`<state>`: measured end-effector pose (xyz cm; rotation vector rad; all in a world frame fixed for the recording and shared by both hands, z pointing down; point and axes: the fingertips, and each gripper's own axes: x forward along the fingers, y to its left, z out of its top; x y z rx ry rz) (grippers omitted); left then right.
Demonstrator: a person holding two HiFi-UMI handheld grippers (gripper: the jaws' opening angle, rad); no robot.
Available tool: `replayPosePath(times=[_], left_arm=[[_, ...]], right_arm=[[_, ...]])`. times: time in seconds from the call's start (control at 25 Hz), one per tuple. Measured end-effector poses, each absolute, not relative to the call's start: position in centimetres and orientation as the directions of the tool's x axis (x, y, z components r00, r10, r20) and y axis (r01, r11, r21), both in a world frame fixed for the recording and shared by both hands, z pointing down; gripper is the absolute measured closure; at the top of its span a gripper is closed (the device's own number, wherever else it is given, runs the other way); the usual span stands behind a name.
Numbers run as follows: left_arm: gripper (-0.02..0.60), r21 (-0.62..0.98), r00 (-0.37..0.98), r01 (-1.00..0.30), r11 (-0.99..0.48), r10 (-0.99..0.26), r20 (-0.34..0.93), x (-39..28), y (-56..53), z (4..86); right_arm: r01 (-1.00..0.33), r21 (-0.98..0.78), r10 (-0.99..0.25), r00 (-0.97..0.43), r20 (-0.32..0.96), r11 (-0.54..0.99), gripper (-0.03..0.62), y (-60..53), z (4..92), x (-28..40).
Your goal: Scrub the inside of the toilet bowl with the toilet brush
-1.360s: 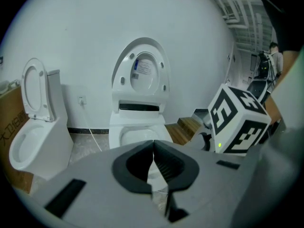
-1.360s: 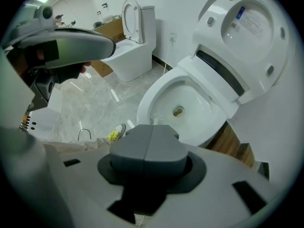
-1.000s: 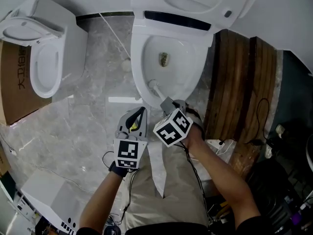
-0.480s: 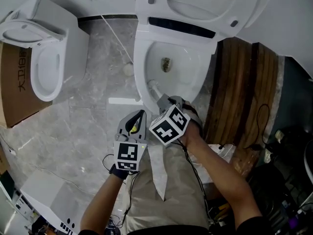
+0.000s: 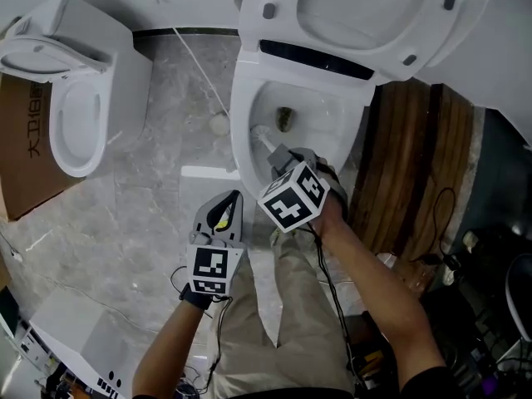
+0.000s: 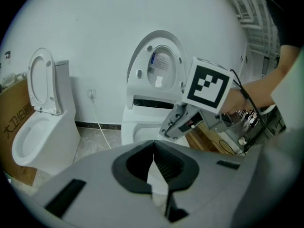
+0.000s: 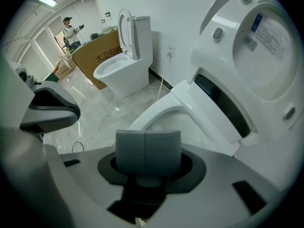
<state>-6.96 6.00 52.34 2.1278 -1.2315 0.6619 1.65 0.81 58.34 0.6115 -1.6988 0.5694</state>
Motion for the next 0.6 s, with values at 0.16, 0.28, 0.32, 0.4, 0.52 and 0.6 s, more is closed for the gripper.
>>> replayPosePath(times=[0.16,0.28,0.32,0.4,0.52,0.6], left_arm=[[0.569,0.240,0.438,-0.891,-0.385,-0.592,0.676,-7.4,5.9,52.9],[0.569,0.243,0.440,-0.890,-0.386,-0.589,0.678,-7.3,5.8,53.0],[0.569,0.243,0.441,-0.889,-0.388,-0.587,0.679,-7.3,5.8,53.1],[0.569,0.241,0.441,-0.889,-0.390,-0.585,0.680,-7.3,5.9,53.2],[0.569,0.239,0.437,-0.890,-0.388,-0.584,0.684,-7.2,6.0,53.5],[0.569,0.239,0.437,-0.891,-0.387,-0.582,0.686,-7.1,6.1,53.5]], right_arm=[[-0.674,-0.008,-0.130,-0.153,0.980,0.739,0.442,-1.6,59.9,2.4],[-0.682,0.019,-0.150,-0.134,0.979,0.731,0.442,-3.2,61.5,3.3],[-0.687,0.025,-0.158,-0.131,0.979,0.726,0.442,-3.7,61.8,3.6],[-0.699,0.039,-0.179,-0.129,0.975,0.714,0.442,-4.9,62.2,4.1],[-0.711,0.055,-0.206,-0.128,0.970,0.701,0.442,-6.6,62.4,4.9],[-0.710,0.067,-0.217,-0.123,0.968,0.701,0.442,-7.3,62.4,5.5]])
